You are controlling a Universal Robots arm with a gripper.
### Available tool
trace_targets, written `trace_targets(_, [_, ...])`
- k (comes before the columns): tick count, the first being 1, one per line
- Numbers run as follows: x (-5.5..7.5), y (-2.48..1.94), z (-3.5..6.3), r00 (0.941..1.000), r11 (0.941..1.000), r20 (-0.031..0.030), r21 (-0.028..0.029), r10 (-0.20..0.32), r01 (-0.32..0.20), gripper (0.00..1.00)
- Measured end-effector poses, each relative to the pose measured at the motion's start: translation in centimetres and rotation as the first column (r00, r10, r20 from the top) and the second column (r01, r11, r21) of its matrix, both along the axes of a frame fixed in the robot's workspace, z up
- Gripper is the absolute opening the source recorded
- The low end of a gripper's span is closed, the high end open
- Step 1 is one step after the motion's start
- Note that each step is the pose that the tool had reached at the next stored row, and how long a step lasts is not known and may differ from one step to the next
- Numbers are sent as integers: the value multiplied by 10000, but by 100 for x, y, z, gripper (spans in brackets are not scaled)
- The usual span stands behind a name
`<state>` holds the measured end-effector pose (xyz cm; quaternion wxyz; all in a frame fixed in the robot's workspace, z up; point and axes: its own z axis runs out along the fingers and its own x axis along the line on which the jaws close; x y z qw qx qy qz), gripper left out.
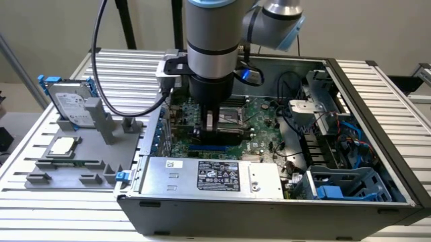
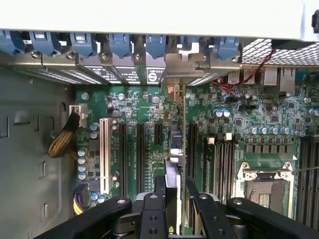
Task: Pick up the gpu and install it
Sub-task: 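Insert the gpu into the slot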
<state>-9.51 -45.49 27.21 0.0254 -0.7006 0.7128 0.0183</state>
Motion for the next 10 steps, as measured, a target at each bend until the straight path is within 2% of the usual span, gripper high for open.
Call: trace_targets(10, [-9,1,-32,9999,9999,-30,1,-116,116,0])
